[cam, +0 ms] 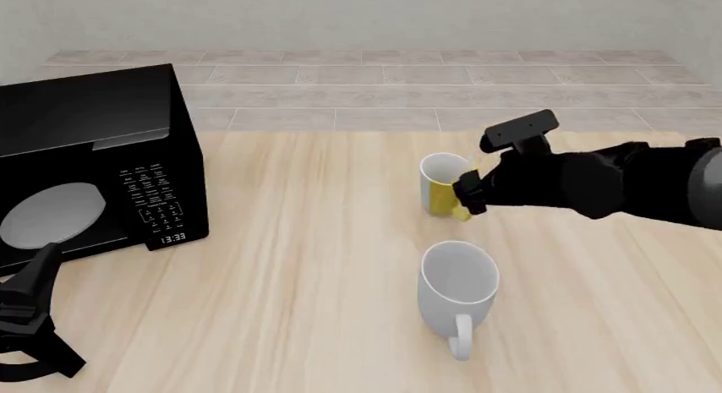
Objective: Put the yellow and white mug to the front of the white mug.
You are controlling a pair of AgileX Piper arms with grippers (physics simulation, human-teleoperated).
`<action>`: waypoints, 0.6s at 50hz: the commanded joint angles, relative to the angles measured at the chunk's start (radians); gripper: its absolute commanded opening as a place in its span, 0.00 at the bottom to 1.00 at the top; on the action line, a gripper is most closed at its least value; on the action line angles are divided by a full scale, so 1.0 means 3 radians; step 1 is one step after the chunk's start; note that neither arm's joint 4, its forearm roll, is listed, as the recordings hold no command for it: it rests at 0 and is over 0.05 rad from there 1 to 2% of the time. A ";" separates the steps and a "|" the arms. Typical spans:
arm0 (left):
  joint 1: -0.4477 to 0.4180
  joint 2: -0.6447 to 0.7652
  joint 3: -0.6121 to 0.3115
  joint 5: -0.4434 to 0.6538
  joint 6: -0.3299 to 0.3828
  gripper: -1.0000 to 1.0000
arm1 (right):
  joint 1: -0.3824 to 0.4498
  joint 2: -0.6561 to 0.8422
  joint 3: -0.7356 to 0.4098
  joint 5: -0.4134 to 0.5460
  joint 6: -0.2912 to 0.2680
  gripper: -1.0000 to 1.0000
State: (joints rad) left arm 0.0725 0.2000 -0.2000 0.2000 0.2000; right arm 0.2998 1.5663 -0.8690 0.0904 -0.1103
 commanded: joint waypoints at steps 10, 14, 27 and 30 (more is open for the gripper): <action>0.0000 0.0000 0.0000 0.0000 0.0000 1.00 | 0.0062 -0.0952 0.0454 0.0028 0.0068 1.00; 0.0000 0.0000 0.0000 0.0000 0.0000 1.00 | 0.0046 -0.1174 0.0587 0.0006 0.0073 1.00; 0.0000 0.0000 0.0000 0.0000 0.0000 1.00 | -0.0003 -0.1886 0.0980 -0.0012 0.0109 1.00; 0.0000 0.0000 0.0000 0.0000 0.0000 1.00 | -0.0032 -0.2011 0.1038 0.0004 0.0081 1.00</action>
State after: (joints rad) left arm 0.0725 0.2000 -0.2000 0.2000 0.2000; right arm 0.3026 1.1104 -0.6346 0.0864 -0.0828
